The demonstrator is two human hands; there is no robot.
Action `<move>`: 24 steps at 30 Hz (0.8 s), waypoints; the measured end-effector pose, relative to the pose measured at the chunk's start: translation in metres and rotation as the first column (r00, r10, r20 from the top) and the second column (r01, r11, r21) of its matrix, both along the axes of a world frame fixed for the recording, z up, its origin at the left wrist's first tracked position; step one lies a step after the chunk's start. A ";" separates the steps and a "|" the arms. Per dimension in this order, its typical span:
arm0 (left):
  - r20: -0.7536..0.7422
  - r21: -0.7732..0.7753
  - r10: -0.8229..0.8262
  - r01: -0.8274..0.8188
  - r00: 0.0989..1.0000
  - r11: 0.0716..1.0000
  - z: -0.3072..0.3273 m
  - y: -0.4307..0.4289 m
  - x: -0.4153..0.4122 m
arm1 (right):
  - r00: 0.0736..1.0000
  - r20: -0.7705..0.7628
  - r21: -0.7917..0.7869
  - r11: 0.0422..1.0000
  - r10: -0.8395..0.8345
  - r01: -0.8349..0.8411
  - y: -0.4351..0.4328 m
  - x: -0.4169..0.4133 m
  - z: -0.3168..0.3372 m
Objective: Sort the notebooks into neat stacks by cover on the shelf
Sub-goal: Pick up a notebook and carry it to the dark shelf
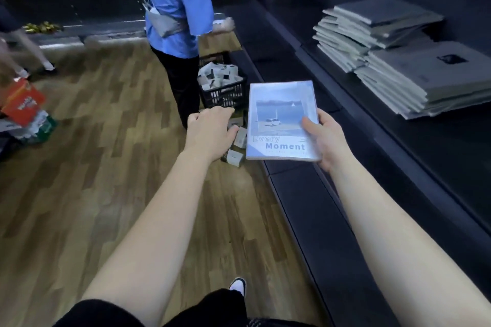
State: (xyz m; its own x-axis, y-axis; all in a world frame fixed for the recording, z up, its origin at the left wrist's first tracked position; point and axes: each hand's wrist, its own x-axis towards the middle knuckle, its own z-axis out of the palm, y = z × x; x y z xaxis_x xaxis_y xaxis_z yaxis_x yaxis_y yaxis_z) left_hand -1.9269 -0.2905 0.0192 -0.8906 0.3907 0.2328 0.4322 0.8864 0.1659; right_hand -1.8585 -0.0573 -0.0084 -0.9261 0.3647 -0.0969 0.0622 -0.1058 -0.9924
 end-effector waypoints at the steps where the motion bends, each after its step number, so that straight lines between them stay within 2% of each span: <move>1: -0.008 -0.002 -0.037 0.037 0.999 0.999 0.003 0.009 -0.016 | 0.999 -0.006 -0.001 0.999 -0.035 0.035 0.005 -0.008 0.002; 6: -0.065 -0.041 -0.242 0.240 0.968 0.970 0.017 0.066 -0.074 | 0.975 -0.061 -0.042 0.976 -0.214 0.212 0.037 -0.026 0.013; 11: -0.084 -0.025 -0.440 0.440 0.894 0.898 0.025 0.136 -0.087 | 0.891 -0.136 -0.093 0.901 -0.432 0.423 0.076 -0.004 0.027; 15: -0.103 0.004 -0.588 0.592 0.802 0.806 0.030 0.190 -0.071 | 0.800 -0.160 -0.128 0.816 -0.578 0.564 0.103 0.037 0.040; 19: -0.167 0.060 -0.674 0.690 0.720 0.722 0.041 0.240 -0.042 | 0.690 -0.182 -0.069 0.709 -0.700 0.702 0.123 0.084 0.053; 24: -0.194 0.089 -0.787 0.810 0.585 0.580 0.054 0.295 0.009 | 0.570 -0.173 -0.067 0.588 -0.803 0.806 0.148 0.143 0.058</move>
